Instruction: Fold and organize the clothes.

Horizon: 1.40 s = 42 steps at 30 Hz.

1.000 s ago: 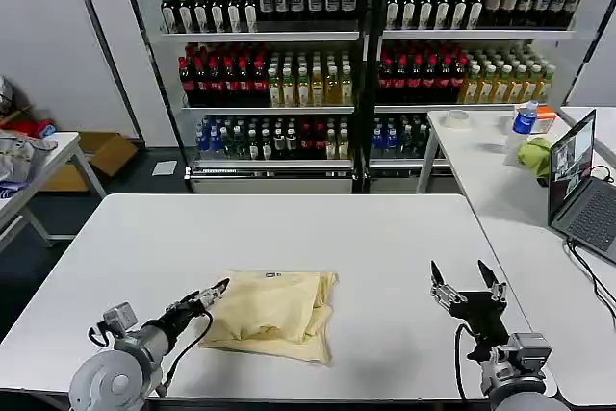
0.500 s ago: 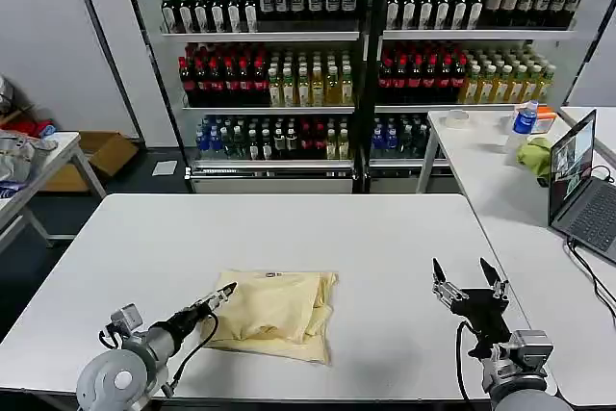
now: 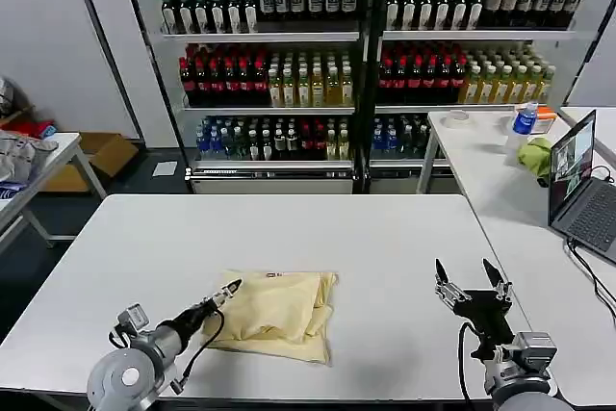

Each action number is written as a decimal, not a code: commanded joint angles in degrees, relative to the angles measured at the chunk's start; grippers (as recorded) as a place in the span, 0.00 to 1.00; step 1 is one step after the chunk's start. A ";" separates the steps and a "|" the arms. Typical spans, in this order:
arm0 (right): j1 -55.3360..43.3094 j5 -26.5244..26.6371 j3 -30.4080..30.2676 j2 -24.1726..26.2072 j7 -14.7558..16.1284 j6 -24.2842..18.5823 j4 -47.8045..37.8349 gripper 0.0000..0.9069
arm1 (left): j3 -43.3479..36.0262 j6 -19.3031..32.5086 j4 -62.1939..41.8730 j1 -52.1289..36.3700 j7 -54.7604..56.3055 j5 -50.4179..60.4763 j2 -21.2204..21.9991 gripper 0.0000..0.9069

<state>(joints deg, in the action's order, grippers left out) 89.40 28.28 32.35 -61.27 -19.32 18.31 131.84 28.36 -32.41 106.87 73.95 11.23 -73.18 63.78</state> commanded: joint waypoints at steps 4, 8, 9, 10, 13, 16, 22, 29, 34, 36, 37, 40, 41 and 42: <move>0.43 0.03 0.36 0.02 -0.14 0.22 0.60 1.00 | 0.11 0.16 -2.16 -0.26 -0.11 -1.54 0.20 0.02; 0.54 0.02 0.39 -0.01 -0.20 0.26 0.80 1.00 | 0.36 0.21 -1.95 -0.03 -0.13 -2.24 0.42 0.02; 0.55 0.03 0.38 -0.05 -0.24 0.28 0.87 1.00 | 0.49 0.22 -1.79 0.09 -0.13 -2.51 0.60 0.01; 0.56 0.04 0.38 -0.07 -0.26 0.31 0.91 1.00 | 0.58 0.24 -1.68 0.17 -0.13 -2.68 0.72 0.02; 0.64 0.06 0.39 -0.09 -0.31 0.35 1.11 1.00 | 1.08 0.28 -1.46 0.39 -0.12 -3.68 1.06 0.01; 0.87 0.12 0.60 -0.08 -0.32 0.36 1.36 1.00 | 1.98 0.48 -0.99 0.50 -0.07 -5.60 1.30 0.02; 1.34 0.14 0.98 -0.24 -0.31 0.33 1.67 1.00 | 6.12 1.07 0.61 0.65 0.83 -10.31 1.52 0.01; 0.85 0.44 0.90 -0.29 -0.24 0.20 1.85 1.00 | 18.19 0.55 1.64 0.69 2.39 -16.19 -3.68 0.02; -0.05 0.85 0.50 -0.28 -0.17 0.12 1.89 1.00 | 29.23 -0.17 1.36 0.30 2.44 -16.47 -12.75 0.02; -0.59 0.97 0.04 -0.27 -0.14 0.09 1.93 1.00 | 33.13 -0.65 1.21 0.36 2.51 -15.03 -17.60 0.02; -0.82 0.98 -0.11 -0.29 -0.13 0.07 1.90 1.00 | 33.90 -0.67 1.21 0.40 2.44 -14.46 -18.75 0.02; -1.42 1.05 -0.72 -0.48 -0.06 -0.01 1.89 1.00 | 35.35 -0.69 3.23 0.99 1.98 -10.49 -23.45 0.02; -1.56 1.01 -1.01 -0.61 0.01 -0.05 1.89 1.00 | 34.97 -0.72 4.99 1.30 2.02 -9.72 -24.03 0.02; -1.70 0.97 -1.24 -0.76 0.00 -0.07 1.85 1.00 | 33.45 -0.69 7.71 1.97 1.75 -6.44 -24.38 0.02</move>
<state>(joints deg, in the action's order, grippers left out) 88.76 29.24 32.18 -61.68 -19.42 18.39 133.74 50.24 -32.70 107.98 74.65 13.29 -85.86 54.40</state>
